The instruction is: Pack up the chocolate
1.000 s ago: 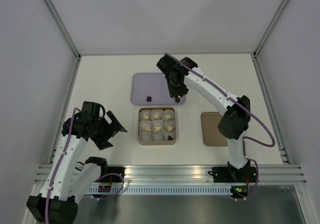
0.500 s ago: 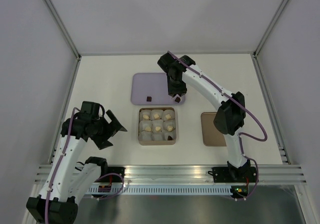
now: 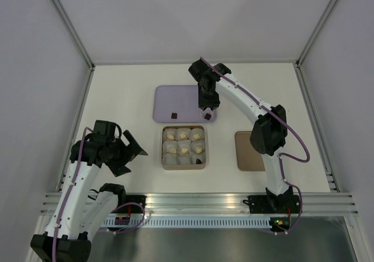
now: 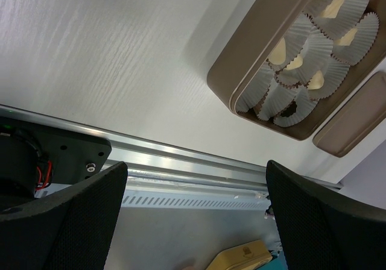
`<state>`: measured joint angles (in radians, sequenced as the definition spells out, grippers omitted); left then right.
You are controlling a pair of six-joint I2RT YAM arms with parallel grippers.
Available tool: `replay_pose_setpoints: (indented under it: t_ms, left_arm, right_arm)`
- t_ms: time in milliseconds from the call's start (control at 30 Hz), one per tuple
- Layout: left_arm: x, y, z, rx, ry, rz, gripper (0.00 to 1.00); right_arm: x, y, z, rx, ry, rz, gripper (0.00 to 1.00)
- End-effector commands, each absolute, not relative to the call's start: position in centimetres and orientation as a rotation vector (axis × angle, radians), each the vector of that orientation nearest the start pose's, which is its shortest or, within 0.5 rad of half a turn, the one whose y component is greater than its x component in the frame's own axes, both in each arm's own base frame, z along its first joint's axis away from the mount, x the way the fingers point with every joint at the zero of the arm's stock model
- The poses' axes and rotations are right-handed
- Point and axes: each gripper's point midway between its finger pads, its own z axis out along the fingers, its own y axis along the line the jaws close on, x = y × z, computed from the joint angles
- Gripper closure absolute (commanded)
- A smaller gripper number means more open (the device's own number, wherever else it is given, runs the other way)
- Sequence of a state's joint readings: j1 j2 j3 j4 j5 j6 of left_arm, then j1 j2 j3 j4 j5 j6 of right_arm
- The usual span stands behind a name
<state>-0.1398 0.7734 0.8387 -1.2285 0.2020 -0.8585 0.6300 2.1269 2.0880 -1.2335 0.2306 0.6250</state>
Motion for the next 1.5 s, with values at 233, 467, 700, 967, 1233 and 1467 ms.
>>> replay_pose_setpoints:
  t_ms: [233,467,700,967,1233,1467]
  left_arm:
    - [11.6,-8.9,14.6,-0.996,2.683,-0.565,0.0]
    - [11.6,-8.9,14.6,-0.997,2.687,-0.561,0.0]
    - [11.7,-8.8,14.5,-0.999,2.695,-0.546,0.0]
    - [11.9,-8.8,14.6,-1.001,2.694,-0.542,0.0]
    - [12.0,-8.7,14.8,-1.004,2.685,-0.546,0.0]
    - [12.1,-8.8,14.9,-1.008,2.68,-0.551,0.0]
  right_arm:
    - [37.4,25.6,12.2,0.066,2.81,0.029,0.57]
    - [37.2,25.6,11.2,0.073,2.83,0.022,0.59]
    - [37.2,25.3,10.7,0.077,2.833,-0.014,0.62]
    - [36.7,24.8,12.0,0.075,2.827,-0.014,0.64]
    - [36.1,24.4,12.4,0.063,2.823,-0.01,0.79]
    - [37.4,24.8,15.5,0.021,2.752,0.028,0.88]
